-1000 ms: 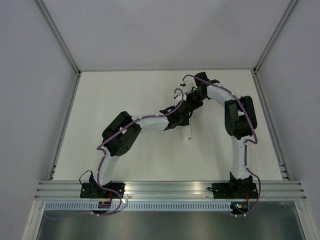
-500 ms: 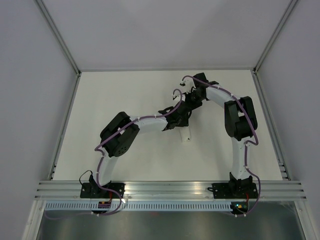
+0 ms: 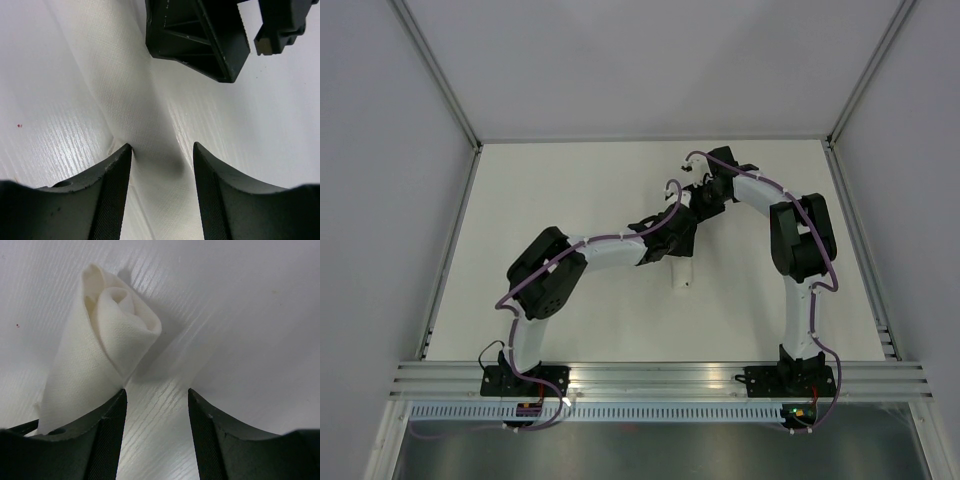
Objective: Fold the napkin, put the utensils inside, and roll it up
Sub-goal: Roll the napkin at the center of the board, then reset both arms
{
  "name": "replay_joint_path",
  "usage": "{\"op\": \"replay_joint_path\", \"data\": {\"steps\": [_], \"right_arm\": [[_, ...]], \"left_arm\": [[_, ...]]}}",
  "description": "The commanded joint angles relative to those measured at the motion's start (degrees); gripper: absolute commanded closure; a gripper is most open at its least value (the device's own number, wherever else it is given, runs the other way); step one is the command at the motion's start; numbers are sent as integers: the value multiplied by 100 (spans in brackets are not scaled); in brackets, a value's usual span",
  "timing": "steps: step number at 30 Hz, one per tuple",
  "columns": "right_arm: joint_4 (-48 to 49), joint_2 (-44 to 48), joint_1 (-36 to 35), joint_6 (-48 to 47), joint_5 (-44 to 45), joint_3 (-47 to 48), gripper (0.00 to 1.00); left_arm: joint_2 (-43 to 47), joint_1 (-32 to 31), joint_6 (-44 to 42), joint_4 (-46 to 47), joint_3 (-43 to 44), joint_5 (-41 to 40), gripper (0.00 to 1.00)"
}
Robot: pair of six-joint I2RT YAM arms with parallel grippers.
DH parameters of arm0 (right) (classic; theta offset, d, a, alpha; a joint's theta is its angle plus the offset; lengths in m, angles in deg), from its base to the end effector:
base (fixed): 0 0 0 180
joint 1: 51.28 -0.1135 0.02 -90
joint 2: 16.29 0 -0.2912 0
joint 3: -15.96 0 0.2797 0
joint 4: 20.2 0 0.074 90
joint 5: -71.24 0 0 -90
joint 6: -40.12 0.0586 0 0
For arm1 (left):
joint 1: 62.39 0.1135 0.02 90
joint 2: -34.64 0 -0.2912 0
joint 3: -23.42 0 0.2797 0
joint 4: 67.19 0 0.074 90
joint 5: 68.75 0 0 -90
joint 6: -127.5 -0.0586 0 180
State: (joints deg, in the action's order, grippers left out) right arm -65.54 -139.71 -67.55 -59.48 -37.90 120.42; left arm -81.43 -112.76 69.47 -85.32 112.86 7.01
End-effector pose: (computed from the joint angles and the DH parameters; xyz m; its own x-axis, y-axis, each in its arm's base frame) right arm 0.4756 0.1588 0.1491 -0.7860 -0.3935 -0.4769 -0.5398 0.8128 0.2190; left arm 0.3242 -0.3689 0.1576 -0.7173 0.0615 -0.6941 0.3010 0.9257 -0.2290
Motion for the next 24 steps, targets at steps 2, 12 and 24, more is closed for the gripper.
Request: {"op": "replay_joint_path", "data": {"steps": [2, 12, 24], "right_arm": [[-71, 300, 19, 214, 226, -49, 42], [-27, 467, 133, 266, 244, -102, 42], [-54, 827, 344, 257, 121, -224, 41]], "left_arm": [[366, -8, -463, 196, 134, 185, 42], [638, 115, -542, 170, 134, 88, 41], [1033, 308, -507, 231, -138, -17, 41]]}}
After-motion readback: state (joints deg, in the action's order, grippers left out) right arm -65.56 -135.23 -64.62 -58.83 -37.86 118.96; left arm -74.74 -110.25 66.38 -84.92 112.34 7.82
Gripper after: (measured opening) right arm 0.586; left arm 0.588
